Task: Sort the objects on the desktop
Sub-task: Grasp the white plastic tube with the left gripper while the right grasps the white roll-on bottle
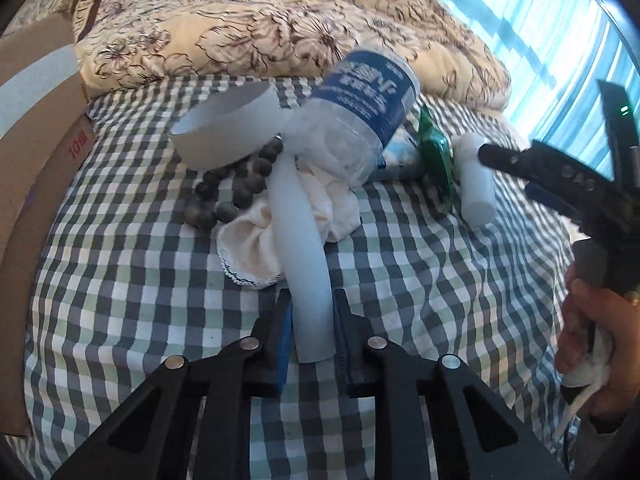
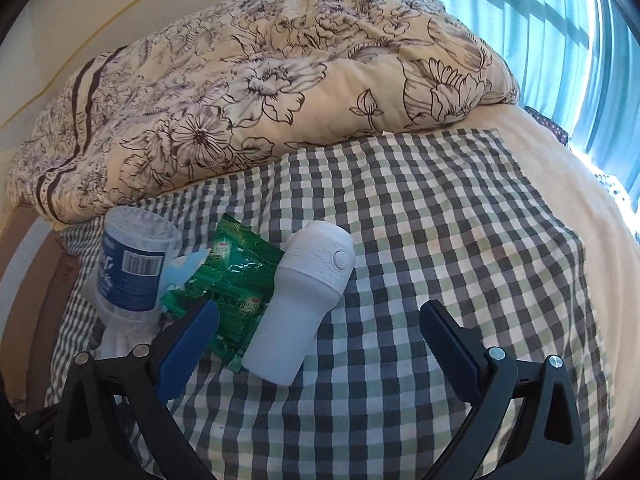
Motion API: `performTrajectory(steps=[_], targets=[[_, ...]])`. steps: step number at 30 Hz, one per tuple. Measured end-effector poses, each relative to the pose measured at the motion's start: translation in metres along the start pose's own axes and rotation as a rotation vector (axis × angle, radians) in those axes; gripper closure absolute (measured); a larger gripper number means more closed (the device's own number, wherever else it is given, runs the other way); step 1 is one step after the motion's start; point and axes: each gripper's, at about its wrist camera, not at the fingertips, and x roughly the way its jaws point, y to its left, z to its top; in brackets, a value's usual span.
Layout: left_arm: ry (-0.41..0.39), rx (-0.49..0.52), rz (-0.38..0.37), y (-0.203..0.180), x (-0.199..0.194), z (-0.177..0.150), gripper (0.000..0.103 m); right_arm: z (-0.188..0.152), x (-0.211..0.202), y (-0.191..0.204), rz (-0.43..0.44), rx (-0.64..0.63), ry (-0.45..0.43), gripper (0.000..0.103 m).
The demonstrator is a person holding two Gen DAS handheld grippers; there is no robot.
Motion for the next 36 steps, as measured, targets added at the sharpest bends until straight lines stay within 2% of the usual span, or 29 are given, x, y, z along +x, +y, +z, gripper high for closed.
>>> performTrajectory(steps=[6,12,13,16,18,20,24,26,27,28,30,36], targets=[[-0.037,-0.019,-0.012,0.007,-0.009,0.001,0.086,-0.001,0.018,0.015,-0.022,-0.049,0.030,0.002],[-0.061,-0.008,-0.006,0.008,-0.019,0.006,0.086,-0.008,0.030,-0.001,-0.013,0.009,0.057,0.002],[-0.065,-0.012,-0.010,0.008,-0.021,0.007,0.086,-0.009,0.029,-0.001,-0.025,-0.003,0.053,0.006],[-0.072,-0.016,-0.013,0.010,-0.023,0.008,0.086,-0.012,0.026,-0.001,-0.037,-0.008,0.055,0.036],[-0.074,-0.016,-0.016,0.010,-0.025,0.010,0.086,-0.014,0.024,-0.001,-0.031,-0.006,0.056,0.041],[-0.079,-0.011,-0.016,0.010,-0.027,0.011,0.086,-0.014,0.025,0.004,-0.034,-0.023,0.059,0.052],[-0.093,-0.004,-0.012,0.010,-0.034,0.012,0.086,-0.014,0.034,0.018,-0.071,-0.078,0.091,0.053],[-0.097,-0.005,-0.013,0.011,-0.039,0.013,0.086,-0.012,0.037,0.015,-0.061,-0.066,0.094,0.055],[-0.101,-0.005,-0.010,0.011,-0.042,0.013,0.086,-0.011,0.036,0.013,-0.057,-0.061,0.097,0.058],[-0.106,-0.006,-0.008,0.012,-0.045,0.013,0.086,-0.010,0.034,0.011,-0.045,-0.053,0.098,0.069],[-0.117,-0.010,-0.008,0.013,-0.054,0.014,0.086,-0.009,0.027,0.006,-0.017,-0.027,0.098,0.070],[-0.147,-0.011,-0.005,0.012,-0.079,0.014,0.086,-0.015,0.002,0.005,-0.019,-0.020,0.076,0.071]])
